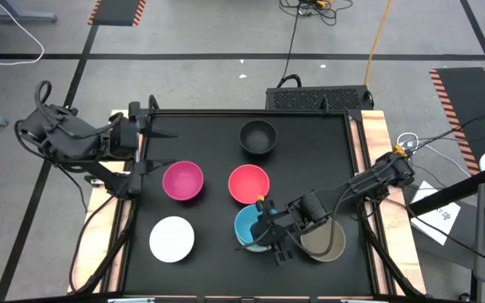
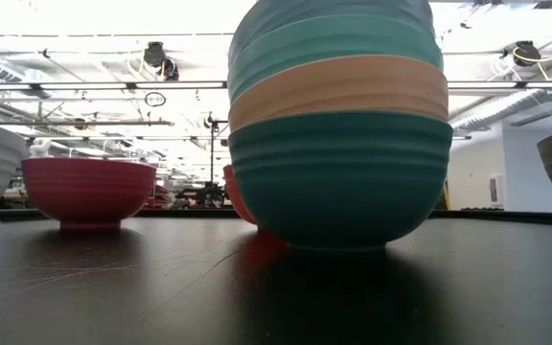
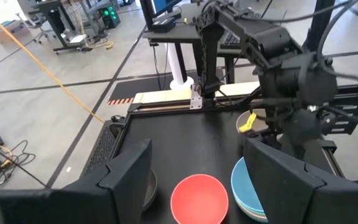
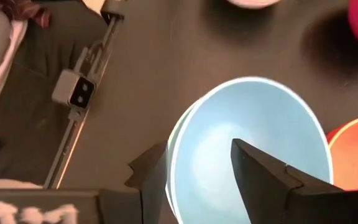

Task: Nest bowls inside each other
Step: Stack the pink bowl on top of the other blue bowl

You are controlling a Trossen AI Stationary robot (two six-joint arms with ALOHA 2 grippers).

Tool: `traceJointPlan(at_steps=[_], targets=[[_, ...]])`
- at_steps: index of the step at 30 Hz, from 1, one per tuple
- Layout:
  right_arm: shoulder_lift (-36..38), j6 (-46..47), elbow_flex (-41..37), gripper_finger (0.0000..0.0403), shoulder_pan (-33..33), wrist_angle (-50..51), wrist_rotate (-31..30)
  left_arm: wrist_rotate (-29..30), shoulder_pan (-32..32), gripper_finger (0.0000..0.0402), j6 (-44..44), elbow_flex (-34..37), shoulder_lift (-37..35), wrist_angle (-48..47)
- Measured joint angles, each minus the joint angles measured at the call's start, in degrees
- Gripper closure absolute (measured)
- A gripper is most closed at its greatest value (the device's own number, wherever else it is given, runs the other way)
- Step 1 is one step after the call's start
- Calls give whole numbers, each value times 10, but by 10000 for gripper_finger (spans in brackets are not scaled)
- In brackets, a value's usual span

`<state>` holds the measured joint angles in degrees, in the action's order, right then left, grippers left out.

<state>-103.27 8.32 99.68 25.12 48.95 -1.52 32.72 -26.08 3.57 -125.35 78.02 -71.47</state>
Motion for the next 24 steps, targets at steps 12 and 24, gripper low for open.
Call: traceJointPlan(at_steps=[12,24], targets=[[7,3,0,260,0,-6,-6,4,0,144,3,2,0,0],[51,-78,-3,377,-21,38,-118,22,0,144,31,2,3,-34]])
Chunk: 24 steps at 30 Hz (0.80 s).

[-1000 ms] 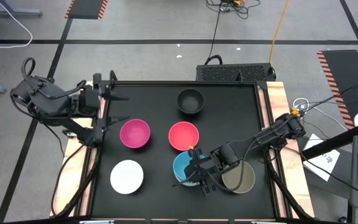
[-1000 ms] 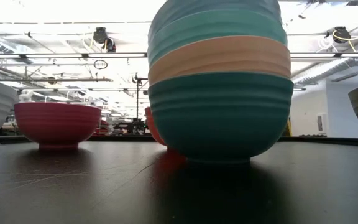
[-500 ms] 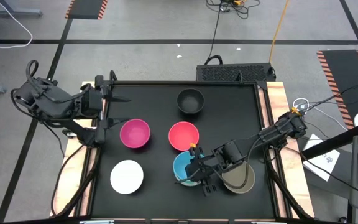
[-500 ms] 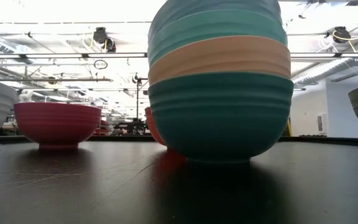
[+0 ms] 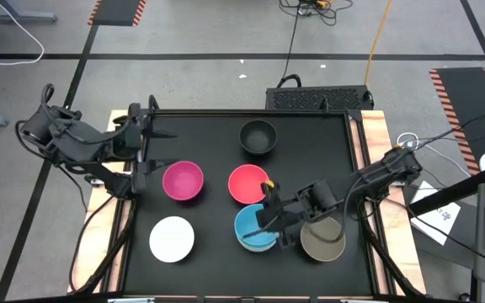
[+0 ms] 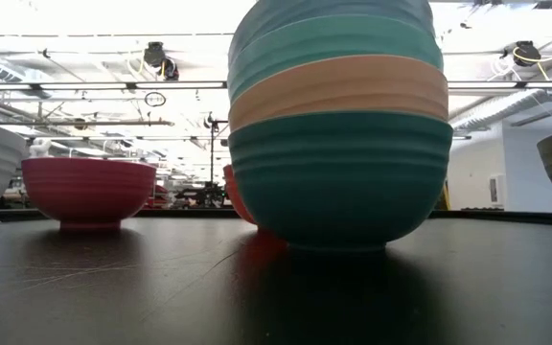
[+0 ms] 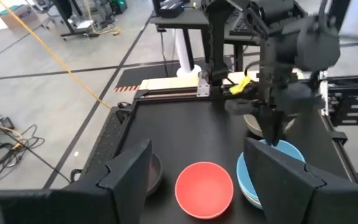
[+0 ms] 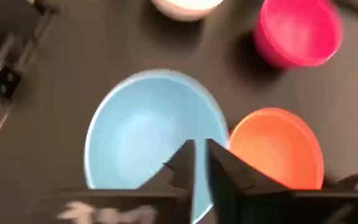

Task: Nest bowls inside each other
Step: Stack the pink bowl on top of the other blue bowl

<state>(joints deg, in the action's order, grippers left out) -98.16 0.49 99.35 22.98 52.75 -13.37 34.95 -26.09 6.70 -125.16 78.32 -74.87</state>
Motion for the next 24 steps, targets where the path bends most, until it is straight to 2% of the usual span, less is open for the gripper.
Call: traceJointPlan(at_steps=[2,9,13,17,24], targets=[[16,-23,0,396,-7,-17,0,12,0,144,0,0,-2,0],[85,-64,0,402,-11,-75,1,21,0,144,-8,0,-7,0],[123,-44,-12,402,-10,-65,-9,22,0,144,-14,0,-10,-1],[186,-9,-91,401,-1,-58,-57,25,-11,144,-16,0,-11,-5],[314,32,-260,401,-1,-162,-70,67,-31,144,-27,0,-12,-4]])
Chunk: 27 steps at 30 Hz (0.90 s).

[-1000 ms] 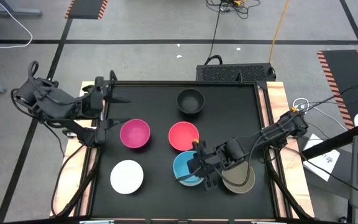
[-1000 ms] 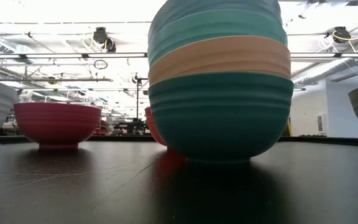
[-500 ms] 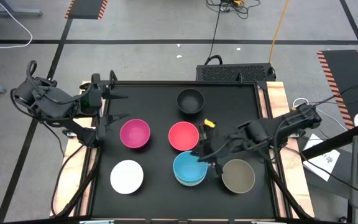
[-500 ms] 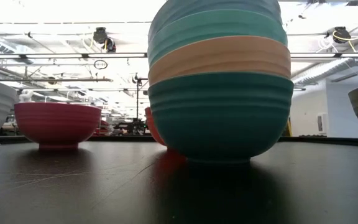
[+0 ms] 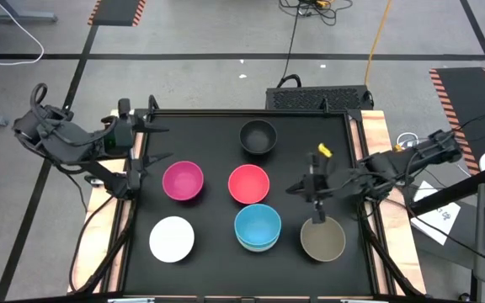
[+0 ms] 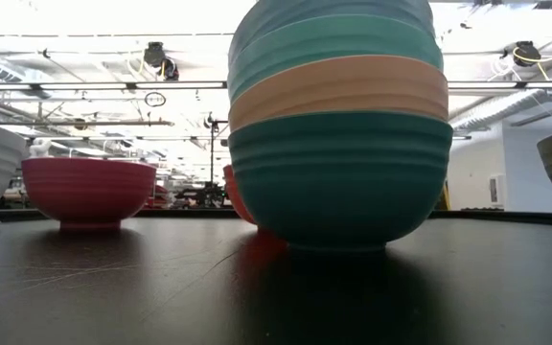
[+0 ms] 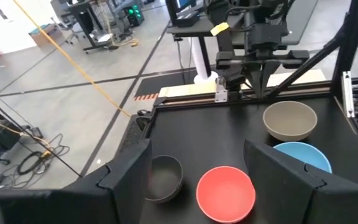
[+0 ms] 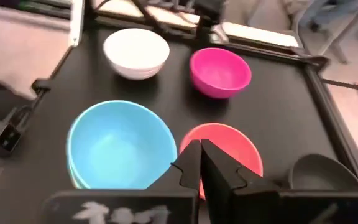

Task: Nest bowls inside each other
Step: Stack the pink bowl on top of the other blue bowl

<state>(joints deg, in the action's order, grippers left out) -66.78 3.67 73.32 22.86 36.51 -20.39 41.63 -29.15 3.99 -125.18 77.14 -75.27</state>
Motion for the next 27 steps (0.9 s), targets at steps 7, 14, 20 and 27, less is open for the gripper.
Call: traceJointPlan(at_steps=[7,14,20,27], targets=[[50,38,-79,401,46,-24,-116,5,-2,144,-5,0,0,1],[53,-39,-141,401,59,-83,-156,2,-2,144,-21,0,0,13],[101,-146,-170,401,-36,-168,51,-24,-2,144,-35,0,0,36],[156,-194,-248,401,-175,-255,211,-36,-6,144,-33,0,0,37]])
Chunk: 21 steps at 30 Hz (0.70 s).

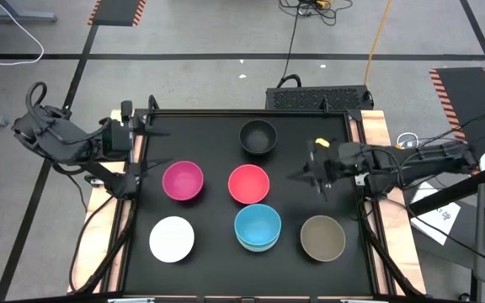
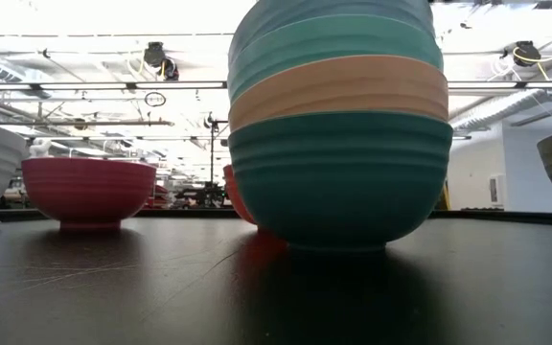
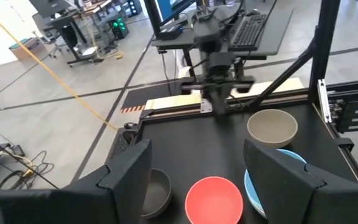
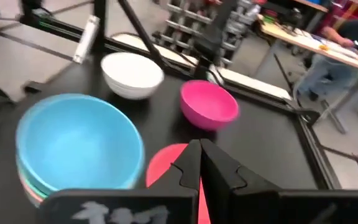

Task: Nest bowls inside each other
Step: Stack the pink bowl on top of the other blue bowl

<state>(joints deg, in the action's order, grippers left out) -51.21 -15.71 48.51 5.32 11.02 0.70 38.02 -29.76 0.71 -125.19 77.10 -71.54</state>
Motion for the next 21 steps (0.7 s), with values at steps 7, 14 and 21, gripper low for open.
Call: traceJointPlan(at_steps=[7,14,21], targets=[[67,10,-56,401,-99,-49,68,0,-19,144,16,0,0,-36],[90,40,-61,401,-124,-39,87,18,-10,144,73,46,2,-68],[86,63,-60,369,-132,-35,85,46,48,144,109,148,0,-79]])
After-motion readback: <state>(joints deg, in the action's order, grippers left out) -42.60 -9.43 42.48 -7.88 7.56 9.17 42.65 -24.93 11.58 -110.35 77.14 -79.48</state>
